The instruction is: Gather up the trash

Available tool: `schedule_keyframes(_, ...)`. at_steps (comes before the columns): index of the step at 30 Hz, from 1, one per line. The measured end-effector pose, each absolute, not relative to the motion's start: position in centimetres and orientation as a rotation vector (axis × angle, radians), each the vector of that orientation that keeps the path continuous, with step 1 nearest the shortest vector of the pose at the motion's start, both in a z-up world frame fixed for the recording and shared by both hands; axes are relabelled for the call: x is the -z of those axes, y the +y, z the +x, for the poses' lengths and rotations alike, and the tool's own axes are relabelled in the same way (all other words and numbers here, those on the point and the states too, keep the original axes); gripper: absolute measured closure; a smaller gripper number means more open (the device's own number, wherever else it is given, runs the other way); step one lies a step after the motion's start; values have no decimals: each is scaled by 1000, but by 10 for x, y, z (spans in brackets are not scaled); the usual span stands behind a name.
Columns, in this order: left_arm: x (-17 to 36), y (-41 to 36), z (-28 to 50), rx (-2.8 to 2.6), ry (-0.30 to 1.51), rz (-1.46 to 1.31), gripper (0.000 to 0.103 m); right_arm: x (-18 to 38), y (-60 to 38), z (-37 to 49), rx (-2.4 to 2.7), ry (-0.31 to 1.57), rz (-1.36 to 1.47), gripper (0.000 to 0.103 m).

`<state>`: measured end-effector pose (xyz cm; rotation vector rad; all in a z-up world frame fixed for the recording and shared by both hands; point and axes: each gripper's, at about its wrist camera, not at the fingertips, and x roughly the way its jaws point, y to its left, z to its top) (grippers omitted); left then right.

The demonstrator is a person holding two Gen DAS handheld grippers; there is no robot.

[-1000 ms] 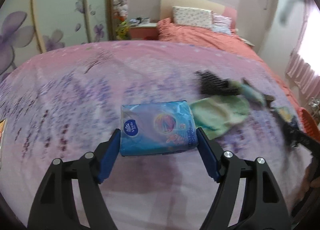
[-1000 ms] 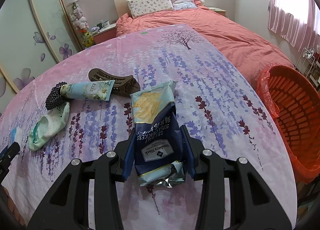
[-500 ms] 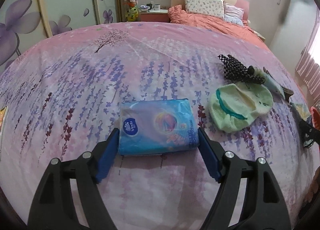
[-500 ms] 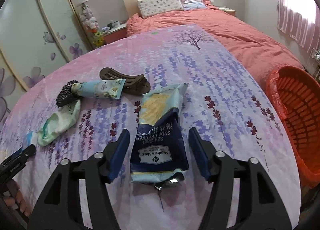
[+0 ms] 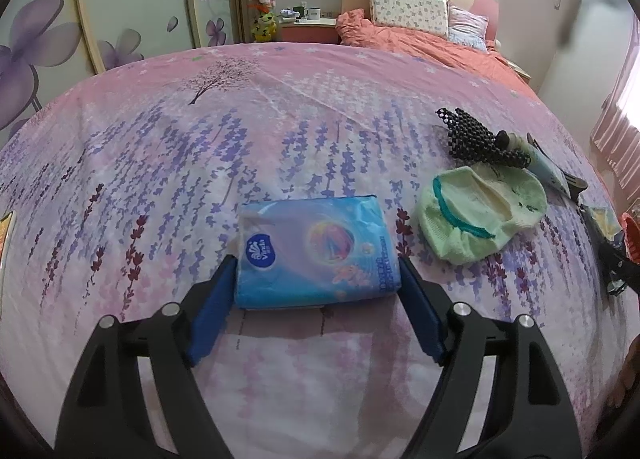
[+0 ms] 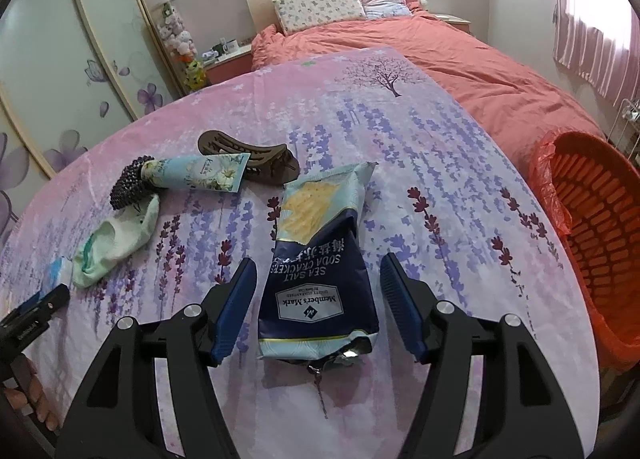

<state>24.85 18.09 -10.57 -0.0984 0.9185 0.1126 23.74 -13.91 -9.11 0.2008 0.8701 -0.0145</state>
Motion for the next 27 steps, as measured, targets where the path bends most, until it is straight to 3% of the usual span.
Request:
schedule_keyframes(8,103,186,238,-107,911,-110,27,89,-137,243,90,875,130,40)
schedule_keyframes(10,104,183,240,-120,918,-90,27,92,-138,245,94,886,135,46)
schedule_keyframes(12,104,180,242,-132,921,-68,31,91,-139,244,86,876,139,64)
schedule_keyframes(15,103,180,243,-124,916,-76,32,86,-140,240,72,848,133,72)
schedule_keyframes(27,62,166,226,-98,804,-76,32,51,-171,213,55,746,210,74)
